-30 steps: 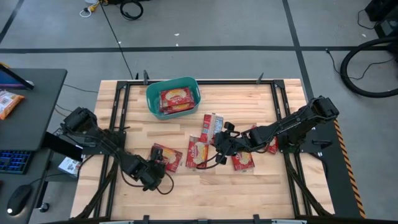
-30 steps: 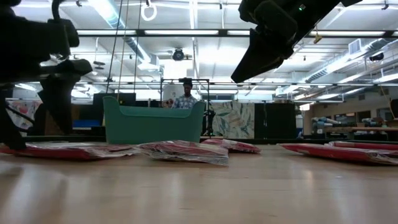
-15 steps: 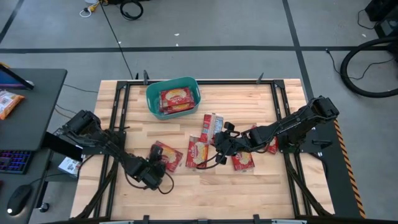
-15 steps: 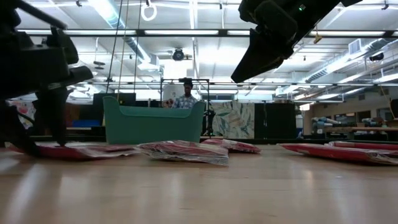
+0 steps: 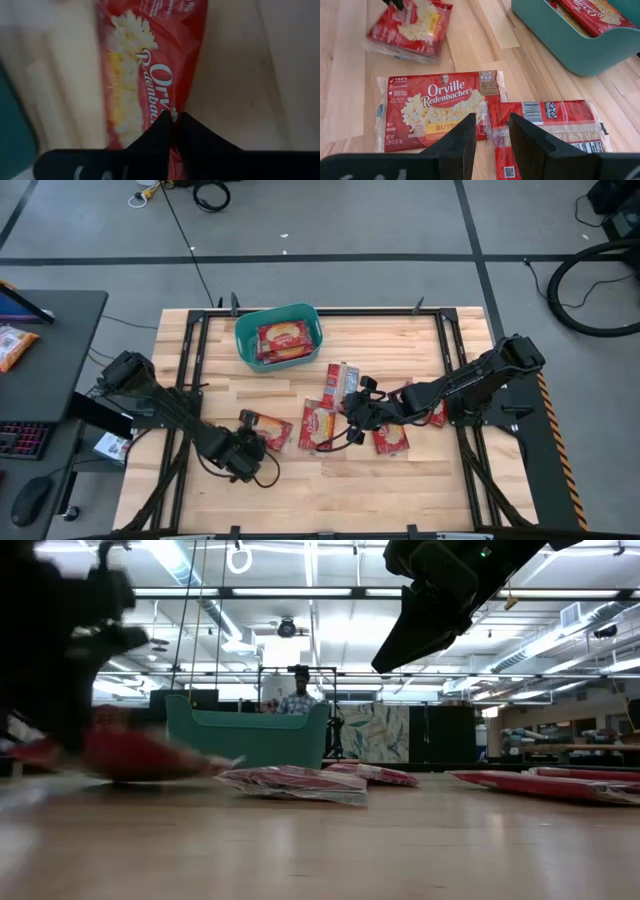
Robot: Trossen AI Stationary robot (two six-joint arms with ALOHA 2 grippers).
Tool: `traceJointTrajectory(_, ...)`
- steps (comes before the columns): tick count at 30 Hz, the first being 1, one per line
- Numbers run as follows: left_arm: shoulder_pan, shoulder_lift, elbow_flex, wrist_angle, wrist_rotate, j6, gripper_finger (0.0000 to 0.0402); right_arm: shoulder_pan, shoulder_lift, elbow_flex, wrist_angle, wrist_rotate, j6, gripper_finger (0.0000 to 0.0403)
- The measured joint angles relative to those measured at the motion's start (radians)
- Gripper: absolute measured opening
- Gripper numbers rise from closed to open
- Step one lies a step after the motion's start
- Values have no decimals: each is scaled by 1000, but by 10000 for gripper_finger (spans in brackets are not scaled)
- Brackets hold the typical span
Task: Sort popcorn bags into baskets
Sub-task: Put the red popcorn bag into the green bin
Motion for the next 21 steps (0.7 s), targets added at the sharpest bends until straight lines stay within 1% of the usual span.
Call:
traceJointTrajectory(5, 40, -89, 88, -78, -58, 15, 21, 0, 0, 0, -1, 0, 0, 121)
traceJointTrajectory(8, 74, -132, 146, -105, -124, 53, 19, 0, 0, 0, 0, 0, -5, 121)
traceJointTrajectory(11, 134, -162, 192, -116, -205, 106, 22, 0, 0, 0, -1, 0, -7, 121)
traceJointTrajectory(13, 185, -173, 206, -115, -246, 157, 23, 0, 0, 0, -1, 0, -8, 121)
traceJointTrajectory(15, 251, -174, 210, -109, -261, 223, 22, 1, 0, 0, -1, 0, -8, 121)
traceJointTrajectory(19, 425, -173, 199, -88, -258, 331, 23, 2, 0, 0, -1, 0, -8, 121)
traceJointTrajectory(21, 517, -173, 187, -55, -235, 384, 23, 2, 0, 0, -1, 0, -8, 121)
